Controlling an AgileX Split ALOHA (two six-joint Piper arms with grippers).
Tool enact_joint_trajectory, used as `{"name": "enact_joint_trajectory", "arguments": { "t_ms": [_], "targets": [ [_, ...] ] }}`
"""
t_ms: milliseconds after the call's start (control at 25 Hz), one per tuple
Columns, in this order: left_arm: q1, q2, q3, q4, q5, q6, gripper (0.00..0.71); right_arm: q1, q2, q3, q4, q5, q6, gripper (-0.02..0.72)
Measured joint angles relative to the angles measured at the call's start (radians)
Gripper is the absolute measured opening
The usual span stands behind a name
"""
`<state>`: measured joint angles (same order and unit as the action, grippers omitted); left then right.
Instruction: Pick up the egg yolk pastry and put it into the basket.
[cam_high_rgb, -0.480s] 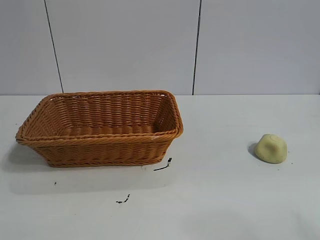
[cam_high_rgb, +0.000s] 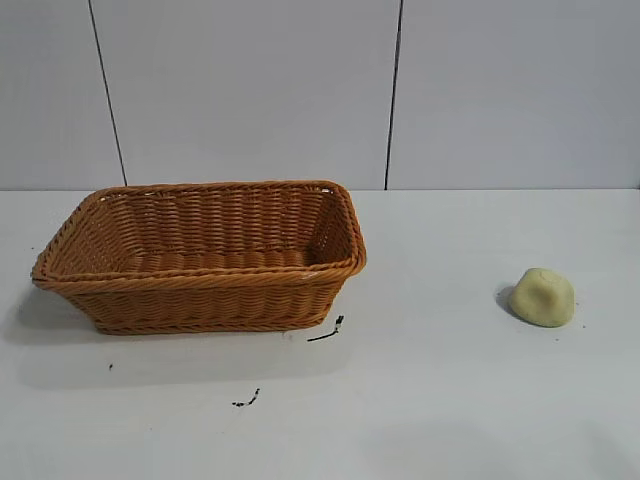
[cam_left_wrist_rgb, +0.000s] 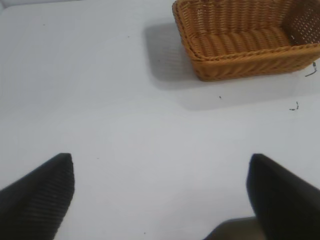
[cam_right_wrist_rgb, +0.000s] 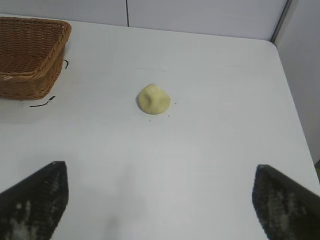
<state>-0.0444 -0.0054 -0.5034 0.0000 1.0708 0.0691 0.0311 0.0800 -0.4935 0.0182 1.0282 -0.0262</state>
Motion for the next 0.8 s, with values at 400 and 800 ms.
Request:
{"name": "enact_joint_trajectory", "arguments": {
  "t_ms": [400,800],
  "targets": [
    [0.0,0.0,0.0,0.0,0.0,0.0,0.696,0.0,0.491,-0.175,-0.004,-0.022,0.0,0.693],
    [0.0,0.0,0.0,0.0,0.0,0.0,0.696,0.0,1.089,-0.433,-0.005,-0.035,0.0,0.693]
  ]
}}
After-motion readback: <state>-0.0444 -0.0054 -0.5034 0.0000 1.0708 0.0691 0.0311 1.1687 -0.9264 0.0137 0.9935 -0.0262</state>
